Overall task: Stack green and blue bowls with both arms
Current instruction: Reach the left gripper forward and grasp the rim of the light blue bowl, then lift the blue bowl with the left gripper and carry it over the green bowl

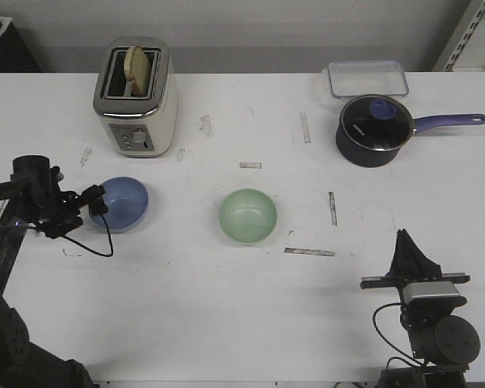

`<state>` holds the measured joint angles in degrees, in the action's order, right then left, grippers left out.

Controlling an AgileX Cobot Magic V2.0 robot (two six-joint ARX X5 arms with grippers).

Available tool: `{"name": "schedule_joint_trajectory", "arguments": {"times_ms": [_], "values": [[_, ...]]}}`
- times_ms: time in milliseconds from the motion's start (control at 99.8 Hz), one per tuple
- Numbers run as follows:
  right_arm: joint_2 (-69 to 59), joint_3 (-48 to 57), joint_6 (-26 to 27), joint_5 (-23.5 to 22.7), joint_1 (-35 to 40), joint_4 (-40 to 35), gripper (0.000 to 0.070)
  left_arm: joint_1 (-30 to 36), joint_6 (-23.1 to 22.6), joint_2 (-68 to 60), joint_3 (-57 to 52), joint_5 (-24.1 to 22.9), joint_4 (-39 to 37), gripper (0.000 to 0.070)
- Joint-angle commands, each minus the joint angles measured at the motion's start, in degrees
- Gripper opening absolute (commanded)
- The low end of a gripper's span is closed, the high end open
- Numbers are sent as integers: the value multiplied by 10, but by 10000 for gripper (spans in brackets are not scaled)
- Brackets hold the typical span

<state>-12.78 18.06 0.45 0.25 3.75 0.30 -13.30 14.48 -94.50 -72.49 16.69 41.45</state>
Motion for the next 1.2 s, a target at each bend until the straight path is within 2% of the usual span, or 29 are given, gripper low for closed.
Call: {"name": "schedule_joint_trajectory", "arguments": {"times_ms": [0,50,70,110,130,170,230,451,721,972,1192], "values": [[0,0,8,2,0,5,3,2,-3,-16,-11,2,-6,446],[0,0,8,2,0,5,2,3,-3,-21,-11,3,-14,428],[0,0,8,2,0,6,2,3,-3,-23,-12,2,-16,398],[0,0,8,2,0,5,3,3,-3,-26,-12,2,-23,295],[0,0,8,2,0,5,2,4,-3,-27,-12,3,-26,218],[0,0,8,2,0,5,3,6,-3,-28,-12,3,-28,122],[0,0,8,2,0,5,2,7,-3,-28,-12,3,-31,28],[0,0,8,2,0,6,3,19,-5,-23,-12,2,-29,0],[0,0,8,2,0,5,2,62,-2,-14,-101,3,61,1],[0,0,8,2,0,6,3,163,19,-14,-197,3,88,1],[0,0,8,2,0,6,2,294,63,-22,-206,3,35,1]]}}
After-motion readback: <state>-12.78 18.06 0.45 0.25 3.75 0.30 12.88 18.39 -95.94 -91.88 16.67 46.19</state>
